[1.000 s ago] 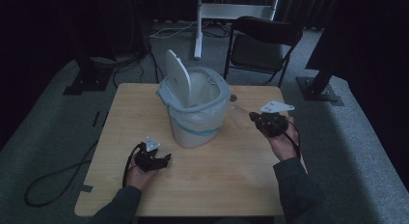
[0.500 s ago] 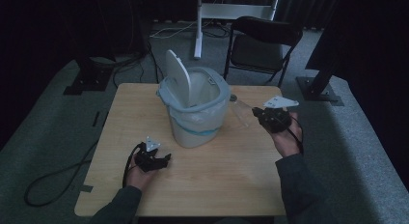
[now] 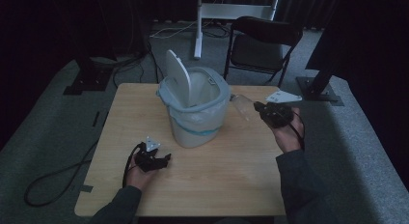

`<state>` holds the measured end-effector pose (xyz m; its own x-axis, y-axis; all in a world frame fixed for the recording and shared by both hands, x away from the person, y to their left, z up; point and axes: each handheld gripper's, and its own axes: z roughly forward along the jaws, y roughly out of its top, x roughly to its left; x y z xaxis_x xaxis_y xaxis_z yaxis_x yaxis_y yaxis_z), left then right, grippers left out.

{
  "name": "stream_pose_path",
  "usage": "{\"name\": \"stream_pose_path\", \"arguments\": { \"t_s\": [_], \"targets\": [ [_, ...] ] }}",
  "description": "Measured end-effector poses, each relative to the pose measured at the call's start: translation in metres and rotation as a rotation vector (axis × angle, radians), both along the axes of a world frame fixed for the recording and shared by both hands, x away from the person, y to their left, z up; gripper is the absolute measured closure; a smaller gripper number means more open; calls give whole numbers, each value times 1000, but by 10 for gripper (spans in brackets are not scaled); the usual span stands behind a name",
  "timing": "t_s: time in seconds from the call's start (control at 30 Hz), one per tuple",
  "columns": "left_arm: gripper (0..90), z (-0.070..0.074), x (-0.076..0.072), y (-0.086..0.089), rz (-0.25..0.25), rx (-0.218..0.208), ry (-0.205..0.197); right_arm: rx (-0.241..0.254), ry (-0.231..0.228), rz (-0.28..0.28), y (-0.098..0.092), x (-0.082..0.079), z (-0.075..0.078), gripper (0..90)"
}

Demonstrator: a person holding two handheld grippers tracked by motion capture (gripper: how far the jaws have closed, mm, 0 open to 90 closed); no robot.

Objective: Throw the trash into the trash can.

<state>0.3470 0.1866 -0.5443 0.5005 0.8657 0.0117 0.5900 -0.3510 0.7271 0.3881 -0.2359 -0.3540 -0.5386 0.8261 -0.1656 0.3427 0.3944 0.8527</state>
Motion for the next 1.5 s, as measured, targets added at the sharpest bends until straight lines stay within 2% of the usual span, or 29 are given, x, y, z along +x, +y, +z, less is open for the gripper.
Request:
{"name": "stream_pose_path", "arguments": {
  "t_s": [0.43, 1.5],
  "targets": [
    [301, 0, 0, 0, 1, 1, 0, 16, -10, -10, -2, 2, 5, 862],
    [301, 0, 0, 0, -1, 1, 1, 33, -70, -6, 5, 8, 39, 862]
  ]
}}
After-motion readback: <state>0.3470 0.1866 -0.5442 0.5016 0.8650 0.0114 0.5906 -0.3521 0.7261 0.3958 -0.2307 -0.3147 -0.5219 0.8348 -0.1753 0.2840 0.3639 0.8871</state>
